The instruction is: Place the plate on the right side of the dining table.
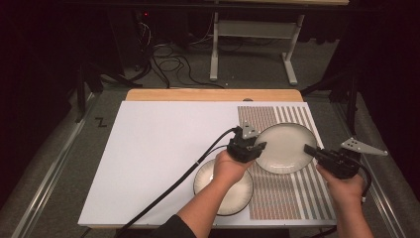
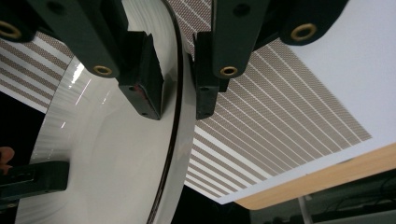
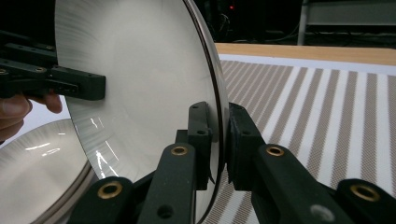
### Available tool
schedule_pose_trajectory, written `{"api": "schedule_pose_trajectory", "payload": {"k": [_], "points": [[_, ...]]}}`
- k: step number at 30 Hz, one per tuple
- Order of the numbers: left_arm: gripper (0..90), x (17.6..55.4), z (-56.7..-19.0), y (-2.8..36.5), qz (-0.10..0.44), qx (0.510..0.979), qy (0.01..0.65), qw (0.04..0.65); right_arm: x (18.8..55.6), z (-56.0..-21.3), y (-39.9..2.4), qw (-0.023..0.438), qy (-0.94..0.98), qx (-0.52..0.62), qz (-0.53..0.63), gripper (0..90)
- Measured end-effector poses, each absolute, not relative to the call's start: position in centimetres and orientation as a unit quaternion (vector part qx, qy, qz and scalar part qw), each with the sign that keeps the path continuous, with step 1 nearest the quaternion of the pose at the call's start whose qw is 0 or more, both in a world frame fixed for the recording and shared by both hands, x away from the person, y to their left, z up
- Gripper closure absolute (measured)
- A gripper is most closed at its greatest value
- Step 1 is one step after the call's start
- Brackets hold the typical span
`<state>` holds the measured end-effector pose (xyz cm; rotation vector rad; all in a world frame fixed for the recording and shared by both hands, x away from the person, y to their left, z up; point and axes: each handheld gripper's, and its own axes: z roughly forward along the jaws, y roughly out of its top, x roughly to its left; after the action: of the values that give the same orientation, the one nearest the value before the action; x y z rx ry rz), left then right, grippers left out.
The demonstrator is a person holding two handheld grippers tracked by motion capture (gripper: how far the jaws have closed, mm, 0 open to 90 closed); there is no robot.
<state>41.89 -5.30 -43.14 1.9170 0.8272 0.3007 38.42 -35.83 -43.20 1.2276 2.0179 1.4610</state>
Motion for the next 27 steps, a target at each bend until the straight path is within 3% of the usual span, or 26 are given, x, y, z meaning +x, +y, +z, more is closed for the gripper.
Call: {"api": "schedule_pose_trajectory", "payload": {"k": [12, 27], "points": [[71.7, 43.4, -45.5, -8.2, 0.098, 0.804, 0.352, 0.470, 38.9, -45.3, -38.3, 0.178, 0.704, 0.464, 0.507, 83.5], [70.6, 44.0, -46.7, -8.6, 0.096, 0.810, 0.364, 0.449, 39.7, -46.5, -38.5, 0.167, 0.705, 0.478, 0.497, 83.3]]}}
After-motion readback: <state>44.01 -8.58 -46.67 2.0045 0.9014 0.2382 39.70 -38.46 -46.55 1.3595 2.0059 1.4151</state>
